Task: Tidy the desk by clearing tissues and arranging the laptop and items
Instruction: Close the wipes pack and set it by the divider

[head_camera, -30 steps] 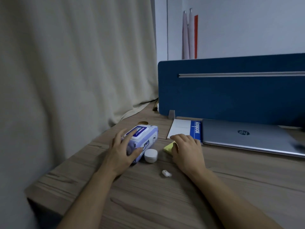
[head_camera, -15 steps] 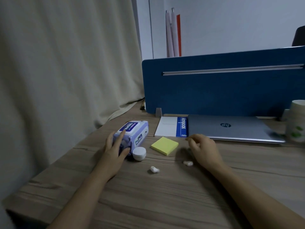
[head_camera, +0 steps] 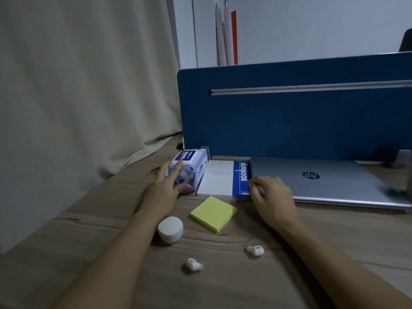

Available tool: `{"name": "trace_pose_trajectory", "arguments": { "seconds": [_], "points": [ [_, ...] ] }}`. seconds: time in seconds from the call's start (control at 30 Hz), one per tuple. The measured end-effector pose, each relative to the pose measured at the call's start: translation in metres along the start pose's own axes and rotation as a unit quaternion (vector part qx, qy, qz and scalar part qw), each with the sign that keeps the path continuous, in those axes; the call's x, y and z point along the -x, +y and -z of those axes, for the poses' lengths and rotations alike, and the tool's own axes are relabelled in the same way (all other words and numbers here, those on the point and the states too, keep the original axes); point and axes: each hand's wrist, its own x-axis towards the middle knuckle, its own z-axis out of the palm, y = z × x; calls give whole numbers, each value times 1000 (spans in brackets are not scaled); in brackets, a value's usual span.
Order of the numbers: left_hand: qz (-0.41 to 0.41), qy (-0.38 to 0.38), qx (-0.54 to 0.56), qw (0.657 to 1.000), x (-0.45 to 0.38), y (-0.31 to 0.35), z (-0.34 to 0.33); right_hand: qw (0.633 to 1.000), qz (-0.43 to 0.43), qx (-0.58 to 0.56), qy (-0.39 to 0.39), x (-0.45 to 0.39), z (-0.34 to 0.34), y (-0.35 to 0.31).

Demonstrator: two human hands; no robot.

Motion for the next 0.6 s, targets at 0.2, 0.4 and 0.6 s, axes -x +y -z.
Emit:
{"name": "trace_pose_trajectory", "arguments": {
  "seconds": [0.2, 0.4, 0.6],
  "points": [
    [-12, -6, -17, 1000, -36, -6, -17, 1000, 17, -11, 11, -4, -7, 7],
    [-22, 12, 49, 998, -24, -11, -11, 1000, 14, -14, 9, -4, -5, 5],
    [63, 21, 189, 980, 29, -13, 23, 1000, 20, -13, -15, 8, 6, -1]
  ]
}}
